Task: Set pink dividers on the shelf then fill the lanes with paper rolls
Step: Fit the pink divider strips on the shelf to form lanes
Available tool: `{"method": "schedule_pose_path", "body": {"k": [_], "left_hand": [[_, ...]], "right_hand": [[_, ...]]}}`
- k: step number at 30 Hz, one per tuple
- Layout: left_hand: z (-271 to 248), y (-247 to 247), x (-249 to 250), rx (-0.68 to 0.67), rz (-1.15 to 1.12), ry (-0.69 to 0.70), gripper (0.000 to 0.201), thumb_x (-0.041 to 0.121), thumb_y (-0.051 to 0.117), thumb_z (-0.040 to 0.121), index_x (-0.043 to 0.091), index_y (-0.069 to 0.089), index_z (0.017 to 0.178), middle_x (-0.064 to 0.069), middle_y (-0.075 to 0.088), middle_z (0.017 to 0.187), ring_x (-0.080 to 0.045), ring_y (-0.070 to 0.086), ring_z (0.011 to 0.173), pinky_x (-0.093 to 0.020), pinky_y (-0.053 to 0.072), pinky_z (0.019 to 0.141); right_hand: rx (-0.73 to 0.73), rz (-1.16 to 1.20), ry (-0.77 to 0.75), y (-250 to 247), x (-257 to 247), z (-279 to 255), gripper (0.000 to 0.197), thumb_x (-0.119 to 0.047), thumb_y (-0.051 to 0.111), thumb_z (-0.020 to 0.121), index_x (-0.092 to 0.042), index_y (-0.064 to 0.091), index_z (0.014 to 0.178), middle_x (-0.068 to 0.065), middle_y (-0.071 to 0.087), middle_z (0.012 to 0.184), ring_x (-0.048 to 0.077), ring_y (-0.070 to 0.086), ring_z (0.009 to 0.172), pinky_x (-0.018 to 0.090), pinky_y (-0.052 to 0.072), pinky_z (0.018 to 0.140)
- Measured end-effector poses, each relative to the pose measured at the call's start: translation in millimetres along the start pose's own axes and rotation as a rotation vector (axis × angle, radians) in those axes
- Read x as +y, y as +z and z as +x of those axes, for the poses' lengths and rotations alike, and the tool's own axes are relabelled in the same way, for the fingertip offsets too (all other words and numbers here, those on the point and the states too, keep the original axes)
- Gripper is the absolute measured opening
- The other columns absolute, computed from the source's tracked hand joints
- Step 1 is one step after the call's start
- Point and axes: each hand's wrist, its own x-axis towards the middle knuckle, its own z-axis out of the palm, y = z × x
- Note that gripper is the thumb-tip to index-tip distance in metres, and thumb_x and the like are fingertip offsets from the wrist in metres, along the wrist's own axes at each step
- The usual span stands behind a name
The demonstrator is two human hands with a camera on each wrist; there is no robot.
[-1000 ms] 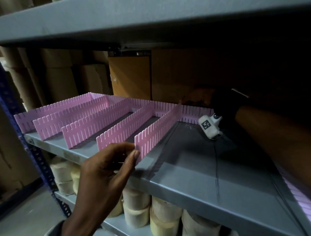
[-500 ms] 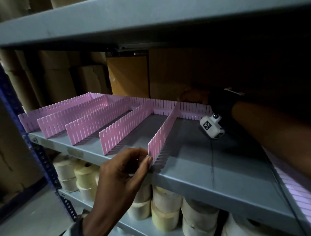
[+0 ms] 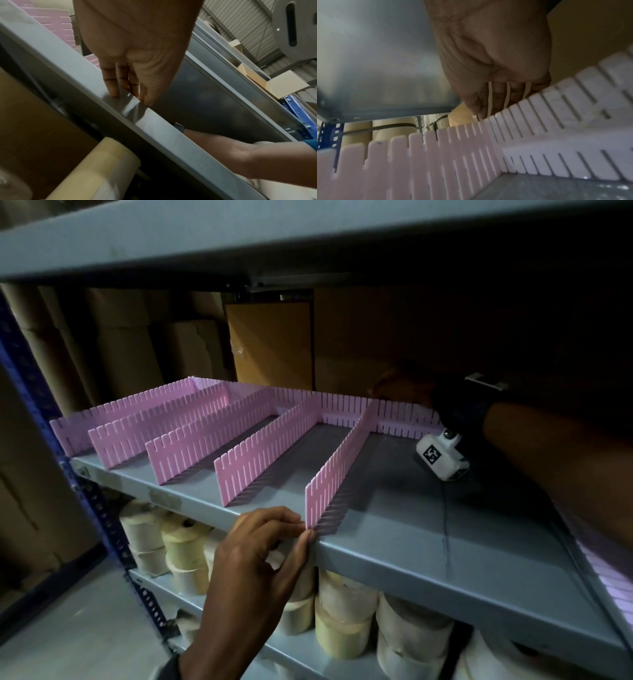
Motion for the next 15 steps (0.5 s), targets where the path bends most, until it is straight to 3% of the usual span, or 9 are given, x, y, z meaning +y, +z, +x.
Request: {"method": "schedule_pose_path", "body": {"k": [2, 4, 7, 11, 13, 15], "left_hand": [[-2, 2, -2, -0.001, 0.000, -0.003, 0.008, 0.024, 0.076, 0.086, 0.018, 0.079, 0.084, 0.012, 0.071, 0.096, -0.009, 0.068, 0.088, -0.034, 0.057, 0.075], [-3, 3, -3, 0.001, -0.008, -0.003, 0.009, 0.025, 0.076, 0.087, 0.017, 0.079, 0.083, 0.014, 0.070, 0.096, -0.008, 0.067, 0.088, -0.034, 0.056, 0.074], [-2, 2, -3, 0.011, -0.017, 0.011, 0.009, 0.026, 0.076, 0.086, 0.019, 0.078, 0.081, 0.018, 0.070, 0.095, -0.004, 0.065, 0.088, -0.029, 0.054, 0.075], [-3, 2, -5, 0.015, -0.026, 0.031, 0.008, 0.026, 0.076, 0.085, 0.020, 0.078, 0.081, 0.020, 0.069, 0.095, -0.006, 0.066, 0.085, -0.027, 0.053, 0.071], [-2, 2, -7, 0.026, -0.043, 0.043, 0.008, 0.027, 0.076, 0.085, 0.020, 0.078, 0.082, 0.020, 0.068, 0.095, -0.007, 0.066, 0.084, -0.027, 0.053, 0.068], [-3, 2, -8, 0.024, -0.047, 0.045, 0.007, 0.028, 0.075, 0.085, 0.021, 0.078, 0.084, 0.019, 0.068, 0.096, -0.006, 0.066, 0.086, -0.027, 0.052, 0.069]], "right_hand": [[-0.006, -0.061, -0.016, 3, -1, -1, 0.032, -0.013, 0.058, 0.097, -0.005, 0.055, 0.127, 0.016, 0.058, 0.123, 0.033, 0.056, 0.110, 0.028, 0.045, 0.085], [-0.007, -0.074, -0.023, 5, -2, -2, 0.044, -0.009, 0.058, 0.096, 0.001, 0.048, 0.137, 0.022, 0.051, 0.137, 0.038, 0.049, 0.126, 0.032, 0.041, 0.096], [-0.001, -0.113, -0.019, 6, -8, -7, 0.039, -0.010, 0.059, 0.096, 0.003, 0.052, 0.132, 0.024, 0.055, 0.133, 0.039, 0.051, 0.123, 0.027, 0.044, 0.090], [0.024, -0.087, 0.021, 0, -22, -23, 0.040, -0.017, 0.056, 0.099, 0.001, 0.052, 0.134, 0.017, 0.058, 0.122, 0.033, 0.055, 0.112, 0.039, 0.043, 0.101], [0.041, -0.085, 0.053, -10, -26, -33, 0.042, -0.021, 0.055, 0.098, 0.001, 0.053, 0.133, 0.019, 0.057, 0.132, 0.035, 0.053, 0.122, 0.040, 0.041, 0.104], [0.056, -0.073, 0.046, -22, -34, -49, 0.039, -0.024, 0.054, 0.097, -0.002, 0.057, 0.129, 0.020, 0.057, 0.132, 0.035, 0.053, 0.123, 0.036, 0.044, 0.098]]}}
